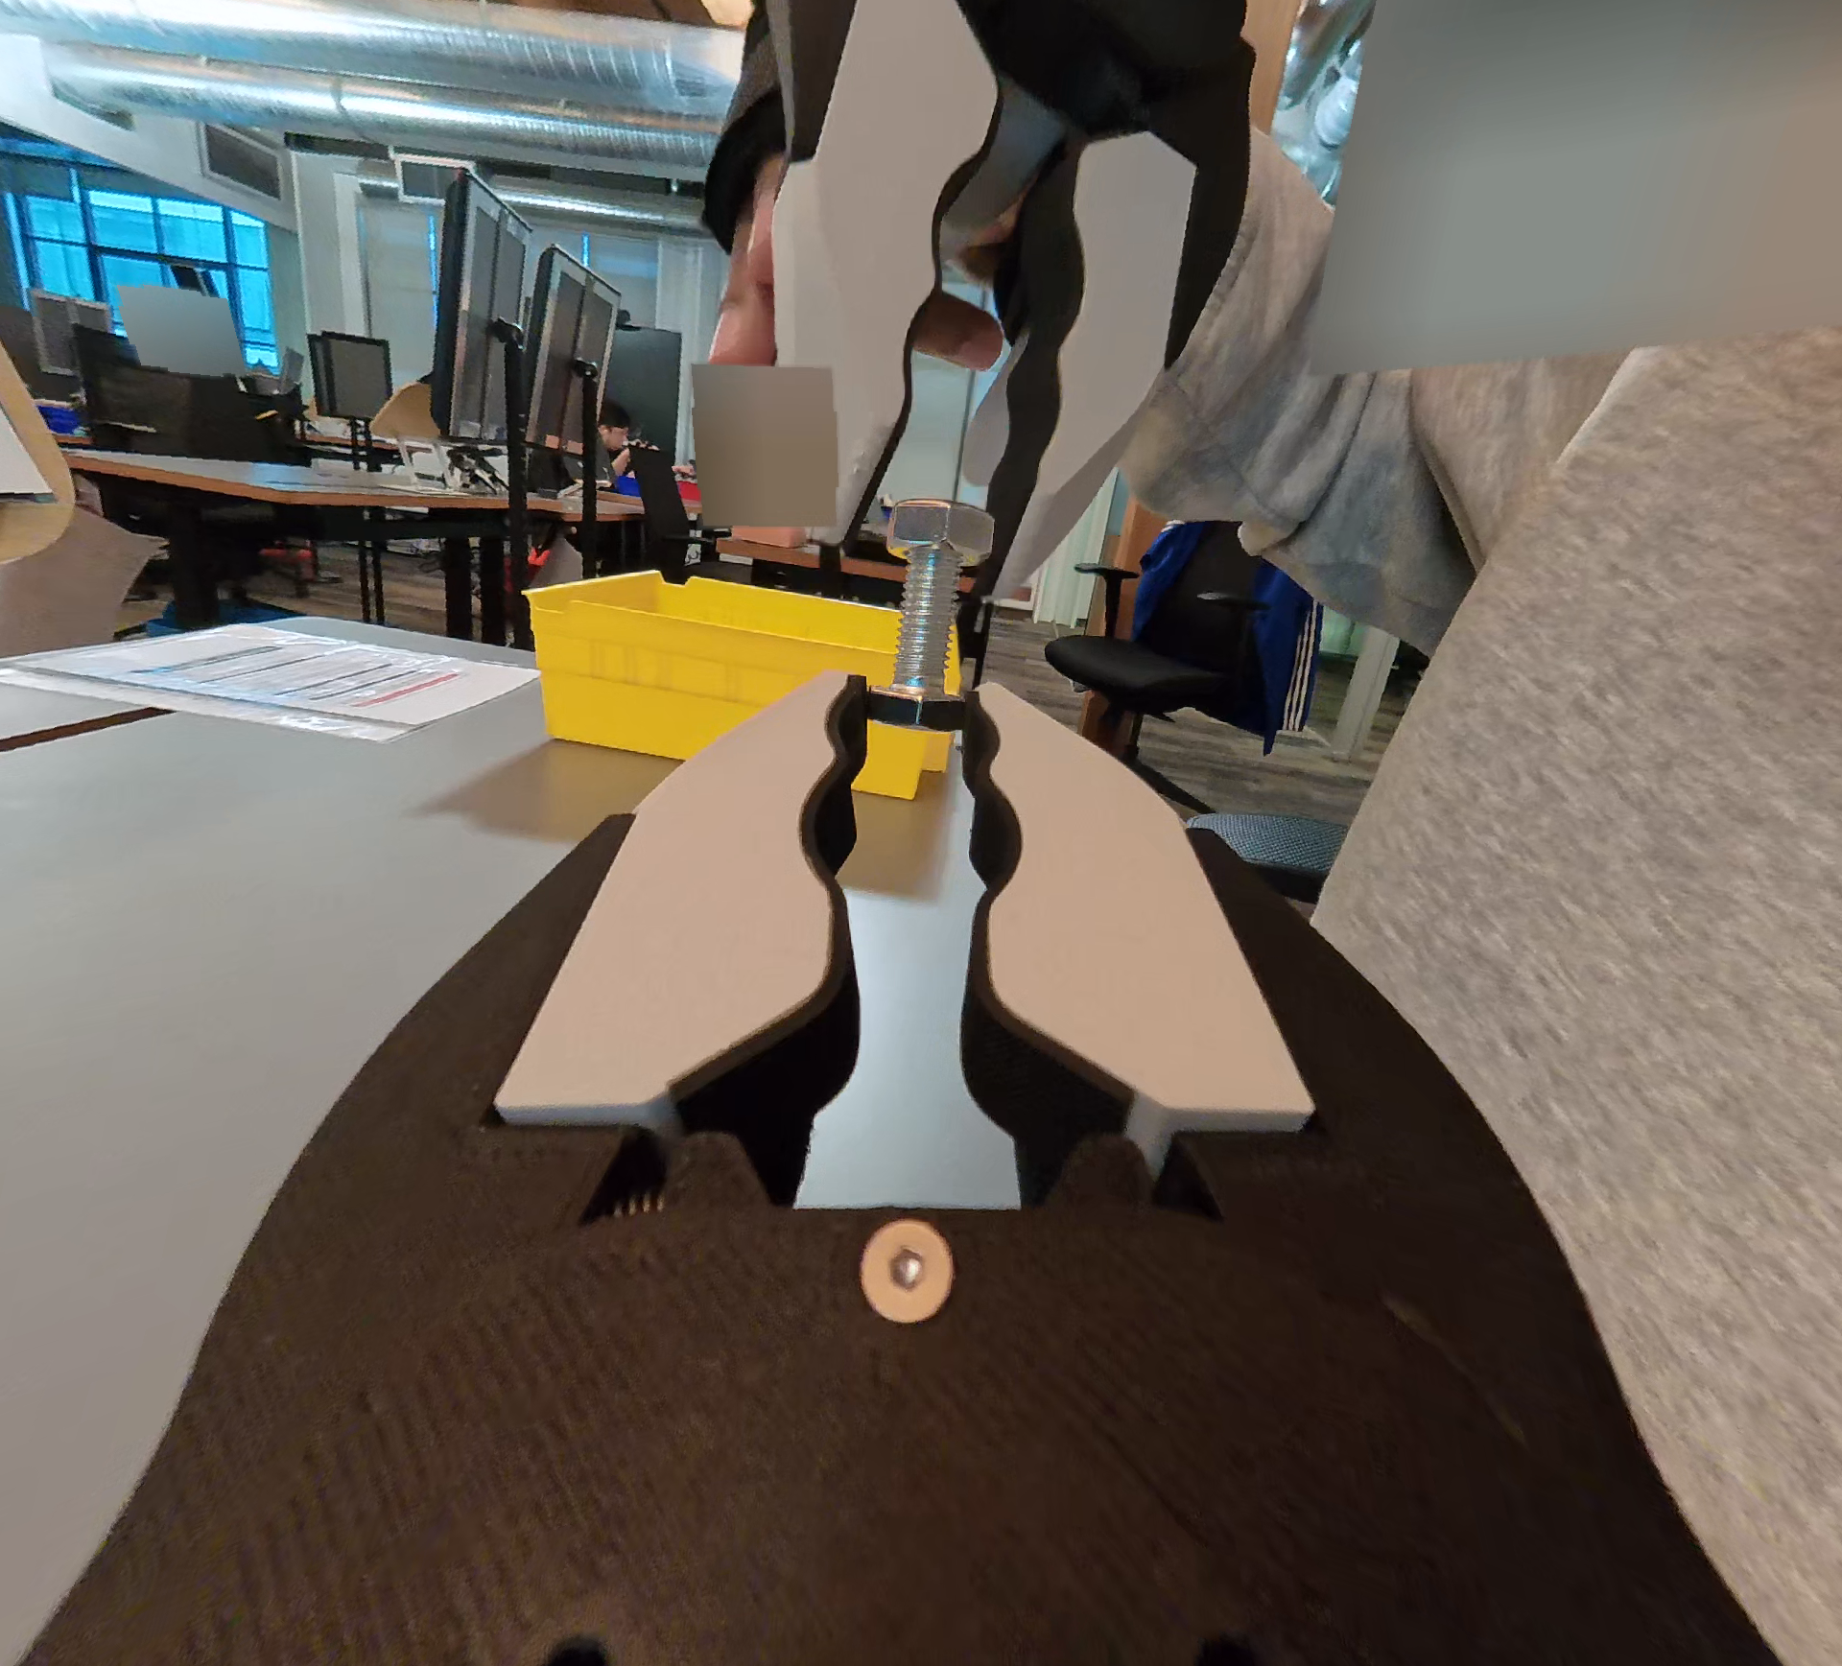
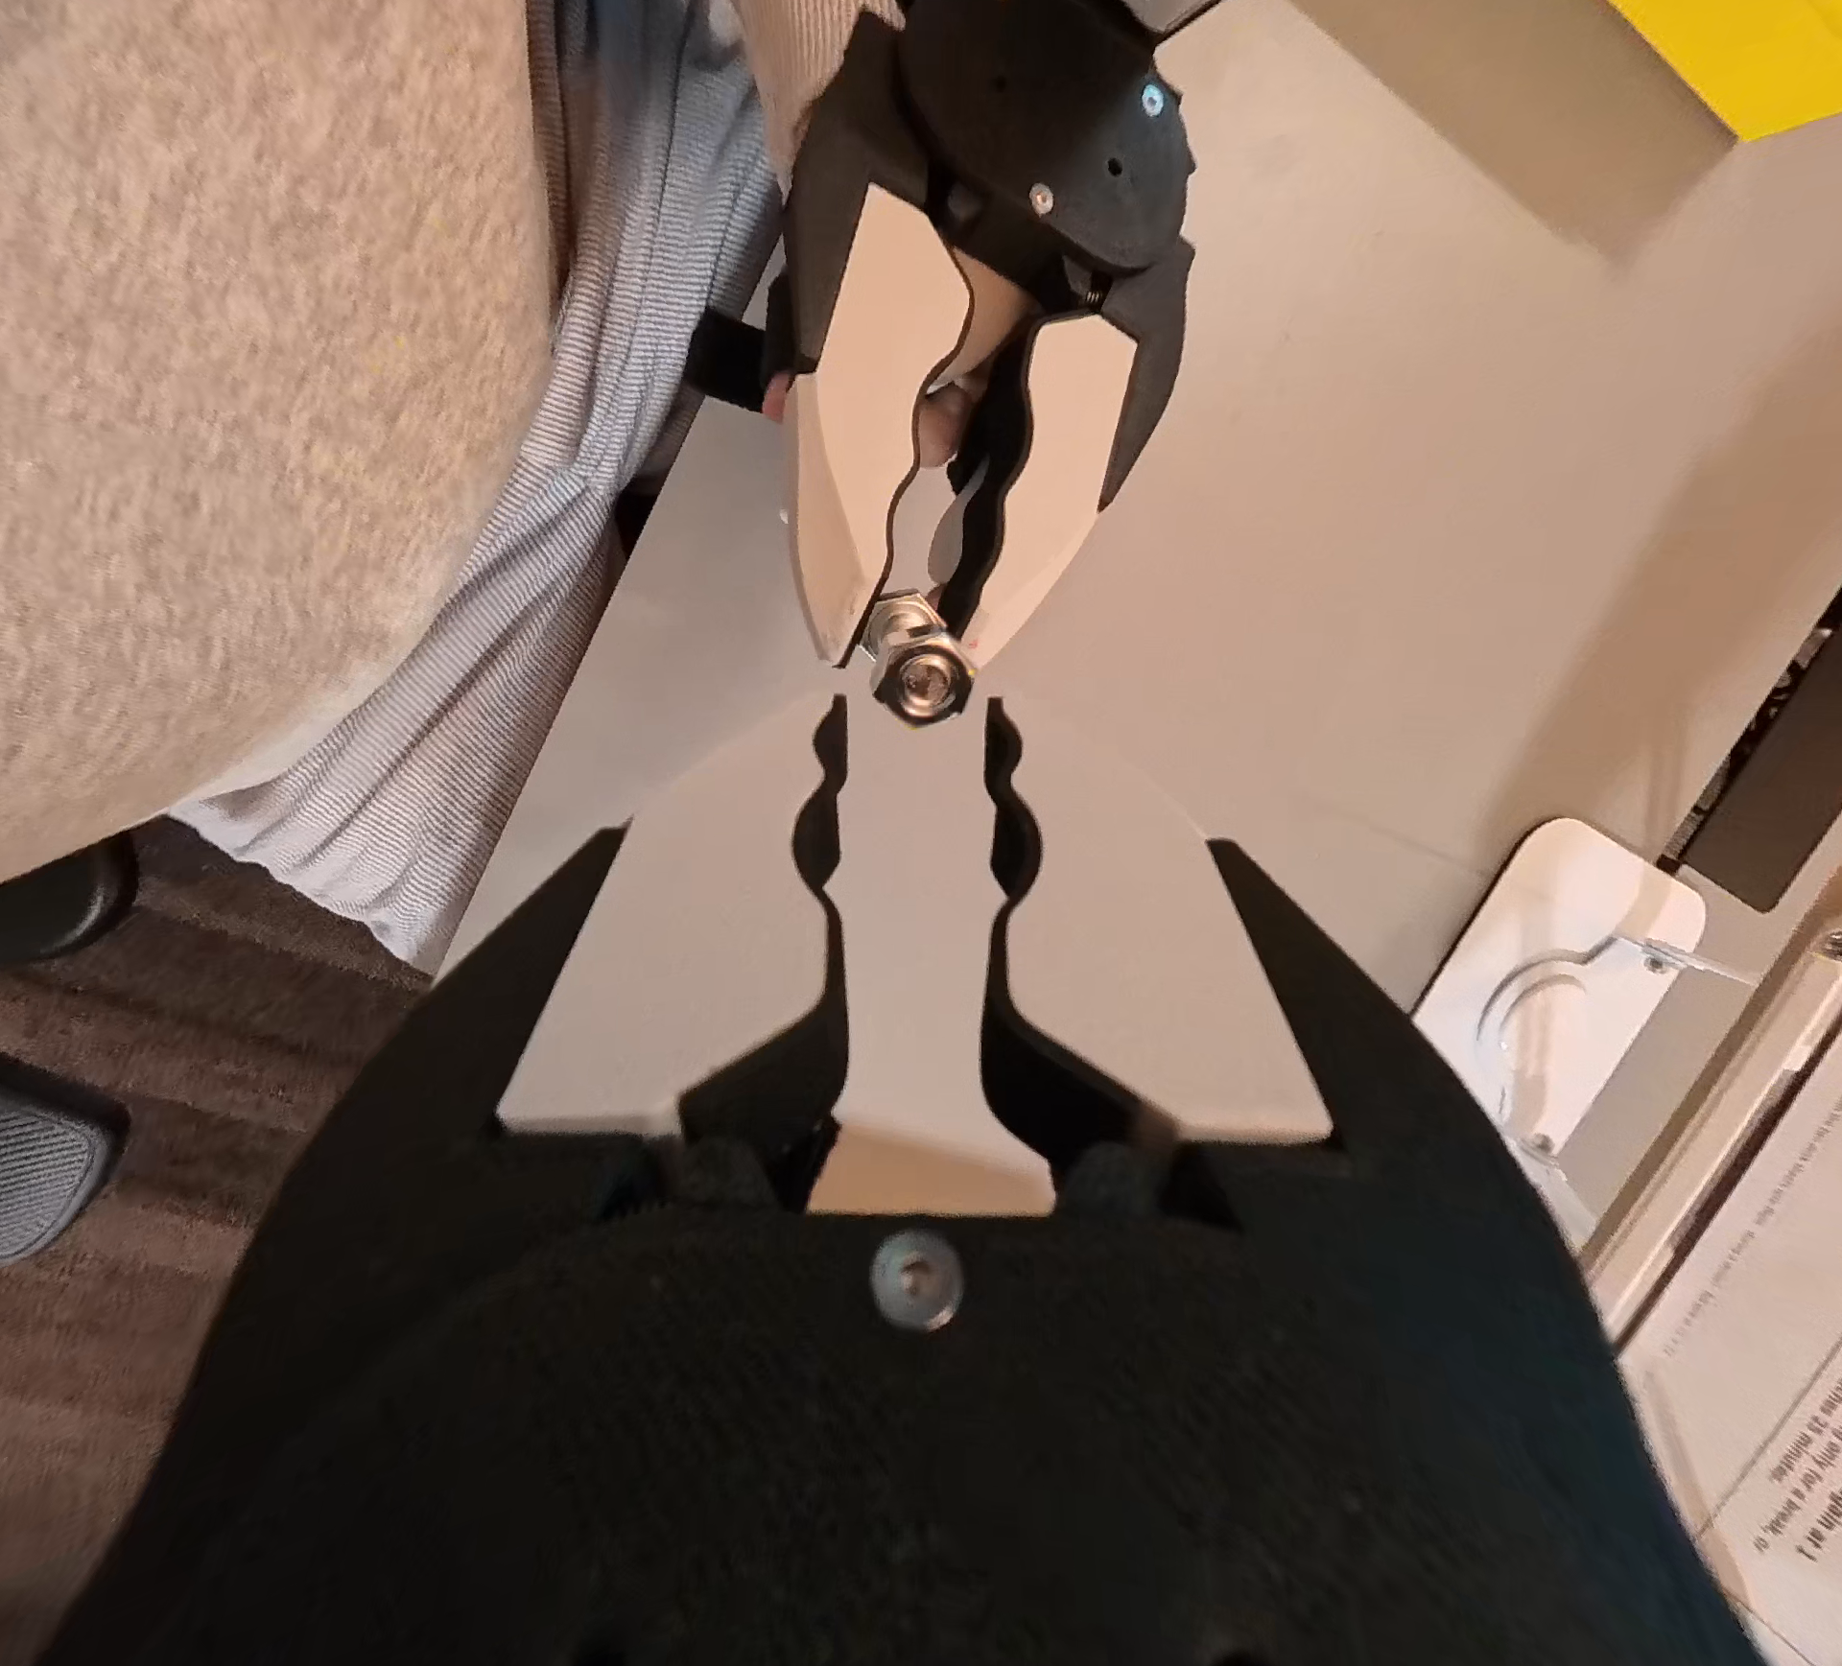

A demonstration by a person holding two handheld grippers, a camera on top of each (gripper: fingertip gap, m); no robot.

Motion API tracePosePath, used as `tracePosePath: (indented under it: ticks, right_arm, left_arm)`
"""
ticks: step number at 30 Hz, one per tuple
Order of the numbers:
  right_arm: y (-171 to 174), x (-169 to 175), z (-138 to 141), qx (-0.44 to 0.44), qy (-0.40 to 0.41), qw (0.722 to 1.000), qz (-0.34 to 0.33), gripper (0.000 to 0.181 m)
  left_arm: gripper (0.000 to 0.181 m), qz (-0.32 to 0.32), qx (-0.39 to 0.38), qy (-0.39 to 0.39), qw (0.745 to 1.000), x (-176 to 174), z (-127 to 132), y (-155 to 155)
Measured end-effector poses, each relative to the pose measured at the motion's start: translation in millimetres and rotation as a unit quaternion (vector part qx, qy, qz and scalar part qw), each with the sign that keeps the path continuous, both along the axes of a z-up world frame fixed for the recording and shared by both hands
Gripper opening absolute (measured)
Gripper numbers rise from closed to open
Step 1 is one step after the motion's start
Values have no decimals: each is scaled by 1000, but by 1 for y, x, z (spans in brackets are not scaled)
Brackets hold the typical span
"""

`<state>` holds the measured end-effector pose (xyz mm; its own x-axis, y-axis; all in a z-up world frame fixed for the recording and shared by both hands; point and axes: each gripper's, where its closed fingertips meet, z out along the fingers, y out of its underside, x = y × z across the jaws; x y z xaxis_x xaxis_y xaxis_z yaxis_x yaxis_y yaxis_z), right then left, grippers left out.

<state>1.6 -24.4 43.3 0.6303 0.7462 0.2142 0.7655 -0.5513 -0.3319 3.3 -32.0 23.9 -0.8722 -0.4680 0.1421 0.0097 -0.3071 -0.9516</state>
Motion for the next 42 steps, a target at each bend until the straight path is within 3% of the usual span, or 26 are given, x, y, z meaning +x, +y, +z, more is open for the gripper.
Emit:
tracePosePath:
  ticks: [9,12,16,20,23,26,31,37,42]
  right_arm:
    - [2,-10,5,24,-5,999,46,19]
    - [4,-10,6,27,-3,999,33,19]
    - [10,0,4,-2,25,996,-90,19]
    - [18,7,2,-32,62,966,-248,19]
    - [20,5,9,-19,57,969,-238,21]
    - [23,6,21,18,38,980,-193,38]
    - [21,-8,24,41,82,987,-135,39]
    - [24,-9,12,80,99,980,-153,53]
    - [30,-13,15,173,197,948,-182,49]
  left_arm:
    - [19,-11,7,-5,1000,-4,-1,-4]
    - [20,-8,4,-8,1000,-4,1,-3]
    - [20,27,18,-10,999,4,-2,3]
    - [19,30,-9,15,999,10,-2,9]
    - [20,24,-17,10,1000,8,2,9]
    - [20,23,-9,-3,1000,4,4,7]
    - [20,16,-14,-10,1000,1,8,7]
    - [19,33,-20,-14,999,4,13,15]
    - [20,58,-11,-7,998,12,6,21]
